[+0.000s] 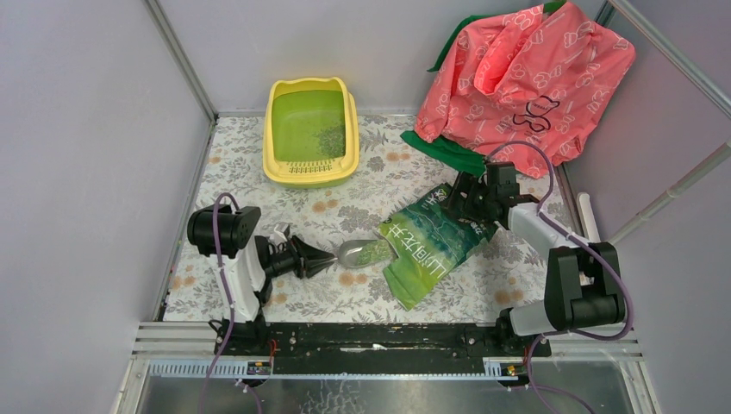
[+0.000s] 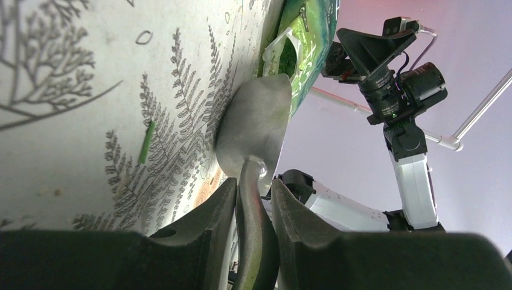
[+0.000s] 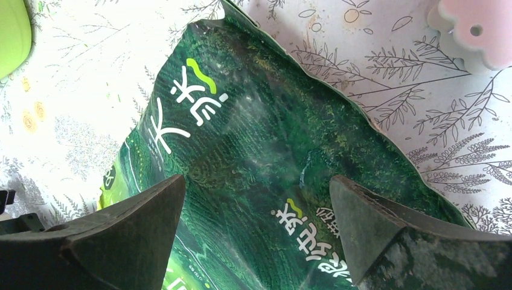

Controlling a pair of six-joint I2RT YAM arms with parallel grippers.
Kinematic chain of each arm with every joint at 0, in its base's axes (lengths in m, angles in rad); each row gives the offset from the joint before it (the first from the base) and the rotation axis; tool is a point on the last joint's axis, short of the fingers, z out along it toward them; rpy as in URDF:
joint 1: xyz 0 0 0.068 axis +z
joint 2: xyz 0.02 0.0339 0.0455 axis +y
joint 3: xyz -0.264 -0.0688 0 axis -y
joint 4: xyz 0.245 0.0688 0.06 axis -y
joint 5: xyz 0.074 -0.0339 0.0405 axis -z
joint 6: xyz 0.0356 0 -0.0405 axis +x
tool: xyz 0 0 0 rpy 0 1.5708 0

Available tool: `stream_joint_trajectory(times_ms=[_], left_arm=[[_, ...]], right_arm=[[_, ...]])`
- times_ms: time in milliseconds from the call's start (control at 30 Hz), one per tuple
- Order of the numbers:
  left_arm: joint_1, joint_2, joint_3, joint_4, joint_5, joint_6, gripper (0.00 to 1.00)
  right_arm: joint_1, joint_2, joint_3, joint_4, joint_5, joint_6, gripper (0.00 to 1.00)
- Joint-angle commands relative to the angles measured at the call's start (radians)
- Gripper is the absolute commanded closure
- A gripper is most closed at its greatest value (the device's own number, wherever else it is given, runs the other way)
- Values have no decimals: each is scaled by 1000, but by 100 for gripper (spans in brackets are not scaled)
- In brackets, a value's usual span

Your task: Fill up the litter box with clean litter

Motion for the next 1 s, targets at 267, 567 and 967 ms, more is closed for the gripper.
stream_joint_trajectory(times_ms=[267, 567, 967], left_arm=[[158, 53, -127, 50, 93, 100, 100], [194, -43, -126, 49, 83, 40, 100], [194, -278, -44, 49, 64, -213, 100]], right_arm=[[12, 46, 88, -7, -22, 4, 3], [20, 78, 104, 0, -16, 9, 3], [45, 104, 121, 9, -6, 24, 3]])
